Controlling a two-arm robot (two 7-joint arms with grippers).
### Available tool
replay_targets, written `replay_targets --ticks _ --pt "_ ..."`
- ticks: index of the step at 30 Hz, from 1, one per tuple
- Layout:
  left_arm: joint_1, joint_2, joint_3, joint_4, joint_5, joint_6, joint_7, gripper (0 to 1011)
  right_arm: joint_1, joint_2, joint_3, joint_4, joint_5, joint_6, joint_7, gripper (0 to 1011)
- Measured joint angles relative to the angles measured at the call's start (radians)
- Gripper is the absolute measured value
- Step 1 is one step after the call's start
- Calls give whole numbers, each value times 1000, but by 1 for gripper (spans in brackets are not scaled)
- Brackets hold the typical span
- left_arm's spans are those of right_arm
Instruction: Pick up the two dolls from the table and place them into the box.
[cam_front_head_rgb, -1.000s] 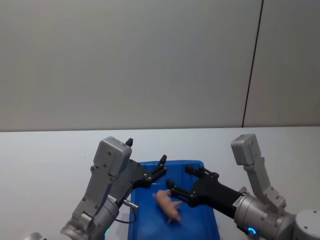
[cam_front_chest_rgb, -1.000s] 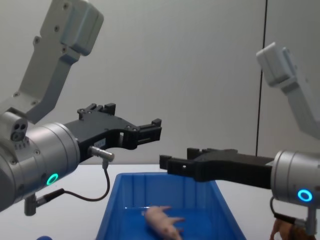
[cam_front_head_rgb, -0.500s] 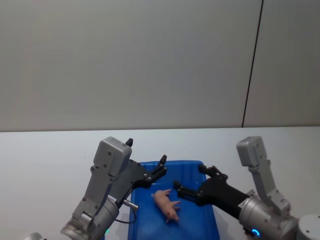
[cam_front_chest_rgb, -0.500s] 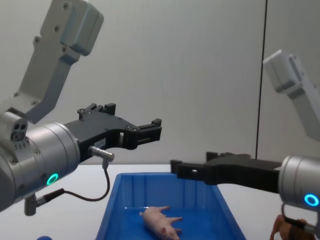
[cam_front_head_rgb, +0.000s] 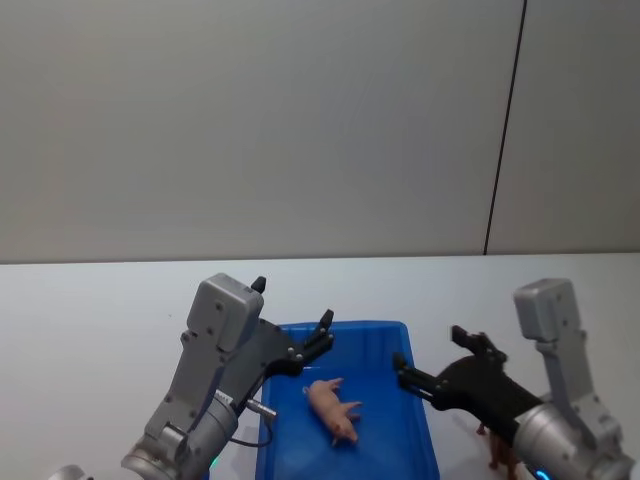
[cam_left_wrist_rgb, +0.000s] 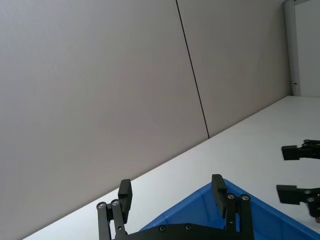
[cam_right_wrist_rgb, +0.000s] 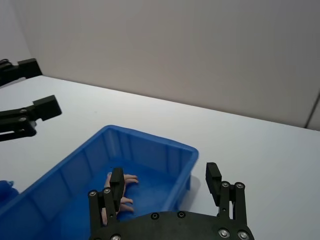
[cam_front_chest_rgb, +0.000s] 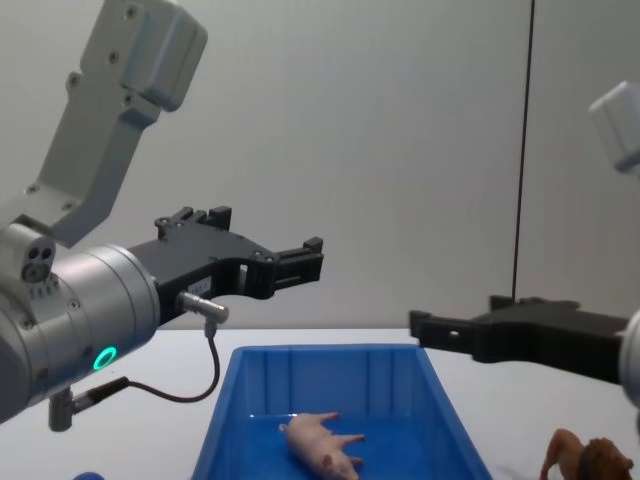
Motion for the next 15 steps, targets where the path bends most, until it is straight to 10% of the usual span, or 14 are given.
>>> replay_targets --ticks 15 --pt "0 0 0 0 0 0 0 1002 -146 75 29 -190 19 85 -216 1001"
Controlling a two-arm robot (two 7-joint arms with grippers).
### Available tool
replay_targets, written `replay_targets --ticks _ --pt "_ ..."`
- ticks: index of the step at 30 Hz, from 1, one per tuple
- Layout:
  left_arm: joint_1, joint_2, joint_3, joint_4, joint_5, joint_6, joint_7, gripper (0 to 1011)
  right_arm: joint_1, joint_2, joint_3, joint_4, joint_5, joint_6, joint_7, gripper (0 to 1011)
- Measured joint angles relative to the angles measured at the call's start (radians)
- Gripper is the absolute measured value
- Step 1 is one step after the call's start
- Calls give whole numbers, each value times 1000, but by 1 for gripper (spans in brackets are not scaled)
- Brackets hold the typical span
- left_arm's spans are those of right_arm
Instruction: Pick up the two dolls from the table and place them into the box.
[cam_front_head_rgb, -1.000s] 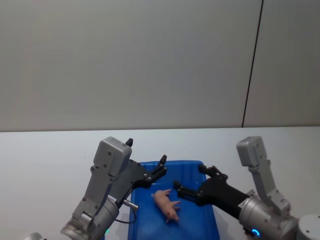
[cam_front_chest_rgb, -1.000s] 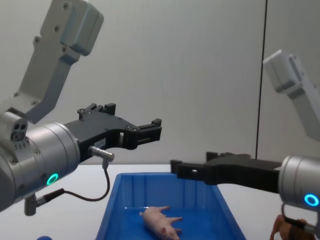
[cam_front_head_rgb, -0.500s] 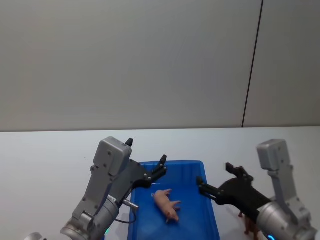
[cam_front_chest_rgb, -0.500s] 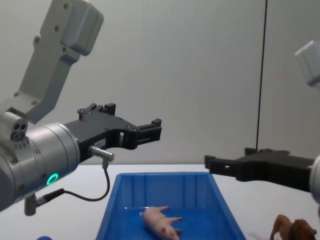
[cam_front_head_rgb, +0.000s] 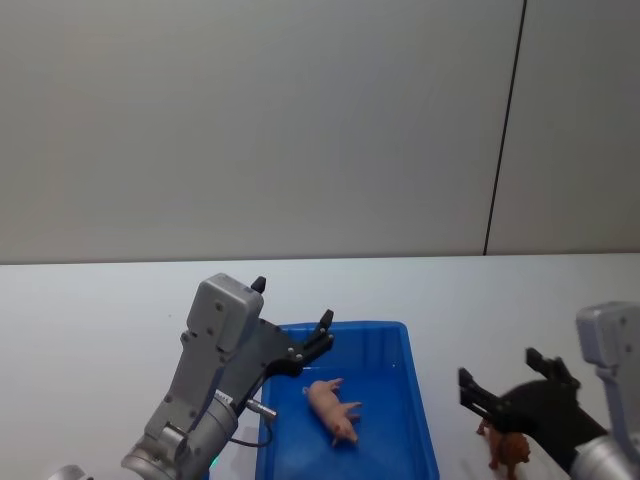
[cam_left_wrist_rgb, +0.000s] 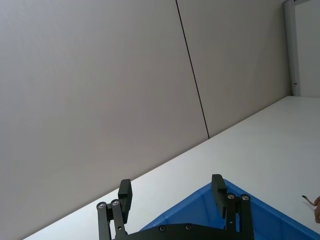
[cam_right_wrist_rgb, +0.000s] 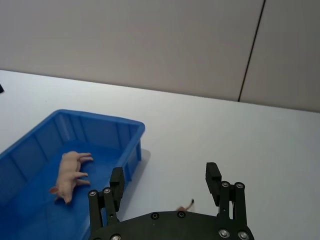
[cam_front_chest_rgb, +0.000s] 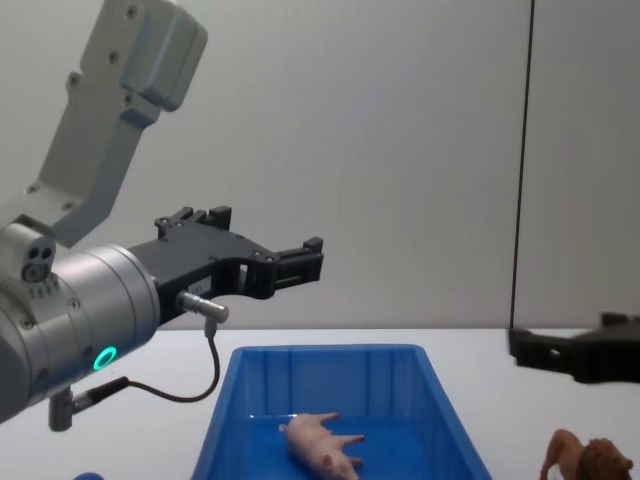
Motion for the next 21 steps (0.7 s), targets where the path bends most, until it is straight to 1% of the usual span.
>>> replay_targets --ticks 2,7,14,21 --pt "0 0 0 0 0 0 0 1002 -20 12 6 -19 9 11 -16 1001" --pt "0 0 0 0 0 0 0 1002 -56 36 17 -49 30 28 -33 1001" --pt "0 0 0 0 0 0 0 1001 -84 54 24 -54 48 31 -24 1001" --pt "0 0 0 0 0 0 0 1002 -102 65 28 -33 61 25 0 1001"
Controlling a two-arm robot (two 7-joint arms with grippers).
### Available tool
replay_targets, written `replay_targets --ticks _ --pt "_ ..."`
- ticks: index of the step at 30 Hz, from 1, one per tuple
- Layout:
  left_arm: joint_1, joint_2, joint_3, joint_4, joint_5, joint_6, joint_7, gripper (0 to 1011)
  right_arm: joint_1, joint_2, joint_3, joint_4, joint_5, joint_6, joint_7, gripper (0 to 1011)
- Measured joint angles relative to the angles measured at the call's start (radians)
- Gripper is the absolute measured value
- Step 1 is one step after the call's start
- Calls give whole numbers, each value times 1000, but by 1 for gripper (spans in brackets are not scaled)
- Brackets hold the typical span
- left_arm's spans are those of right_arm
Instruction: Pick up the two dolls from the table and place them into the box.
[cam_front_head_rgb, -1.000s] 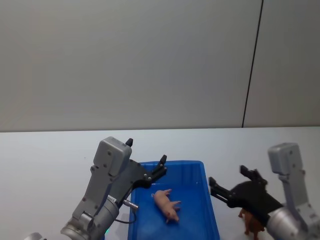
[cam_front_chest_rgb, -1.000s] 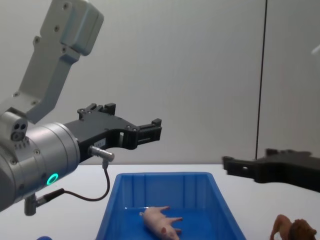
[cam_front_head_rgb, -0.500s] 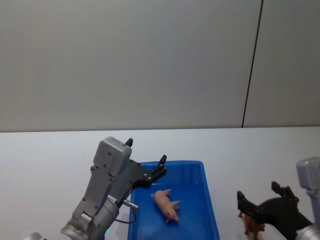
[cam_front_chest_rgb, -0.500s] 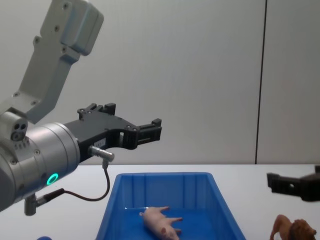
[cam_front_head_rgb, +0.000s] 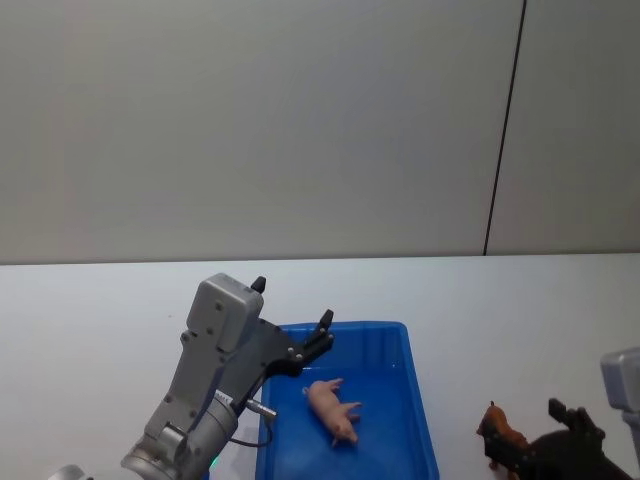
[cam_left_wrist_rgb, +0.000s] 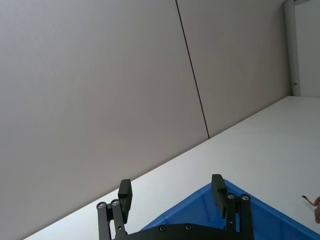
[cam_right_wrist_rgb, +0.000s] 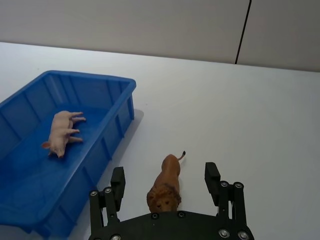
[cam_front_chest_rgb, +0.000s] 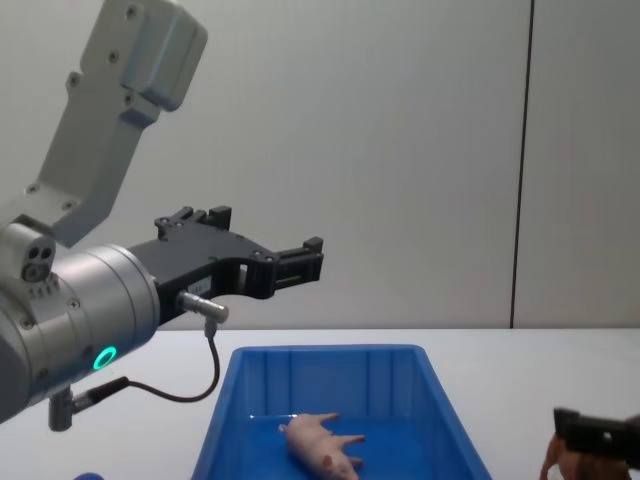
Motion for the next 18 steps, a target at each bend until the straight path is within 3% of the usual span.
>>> replay_targets --ticks 10,18 --pt "0 0 0 0 0 0 0 1002 -6 1 2 43 5 -9 18 783" --pt "0 0 0 0 0 0 0 1002 1 -2 2 81 0 -28 41 511"
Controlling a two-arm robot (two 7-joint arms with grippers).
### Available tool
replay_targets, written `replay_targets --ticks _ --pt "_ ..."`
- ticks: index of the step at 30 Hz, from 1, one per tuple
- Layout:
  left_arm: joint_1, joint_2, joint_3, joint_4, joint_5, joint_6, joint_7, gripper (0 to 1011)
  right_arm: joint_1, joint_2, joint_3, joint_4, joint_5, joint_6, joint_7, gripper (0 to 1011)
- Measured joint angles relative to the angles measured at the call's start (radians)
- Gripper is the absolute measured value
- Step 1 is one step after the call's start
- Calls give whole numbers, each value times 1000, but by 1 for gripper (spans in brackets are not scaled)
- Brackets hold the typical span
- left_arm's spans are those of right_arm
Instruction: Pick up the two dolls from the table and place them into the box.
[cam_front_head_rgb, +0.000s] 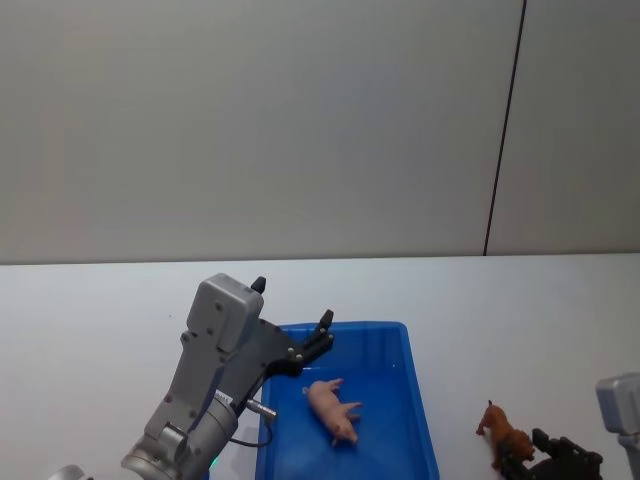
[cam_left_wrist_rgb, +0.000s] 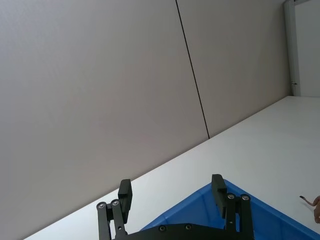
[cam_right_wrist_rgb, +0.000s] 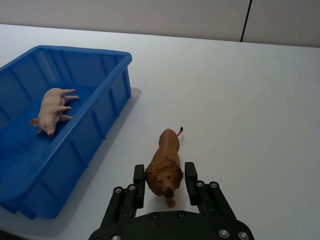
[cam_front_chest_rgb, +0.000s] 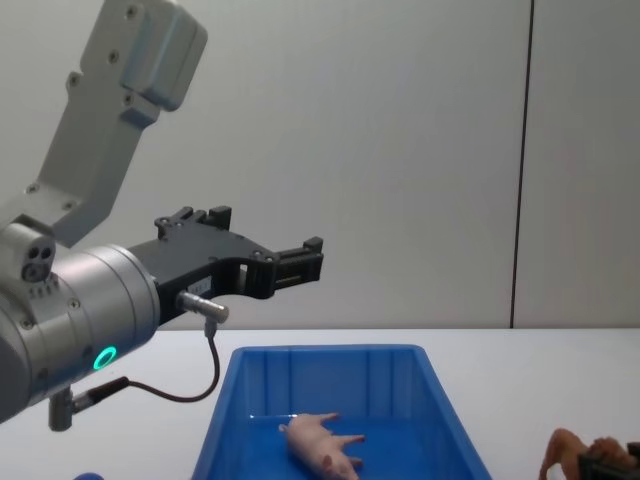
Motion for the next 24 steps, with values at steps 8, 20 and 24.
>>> replay_targets --ticks 8,20,24 --pt "0 0 0 0 0 0 0 1002 11 -3 -1 20 -22 -35 24 384" --pt "0 0 0 0 0 0 0 1002 36 -6 -4 -2 -82 -115 64 384" --pt "0 0 0 0 0 0 0 1002 49 -10 -6 -10 -96 -137 85 384"
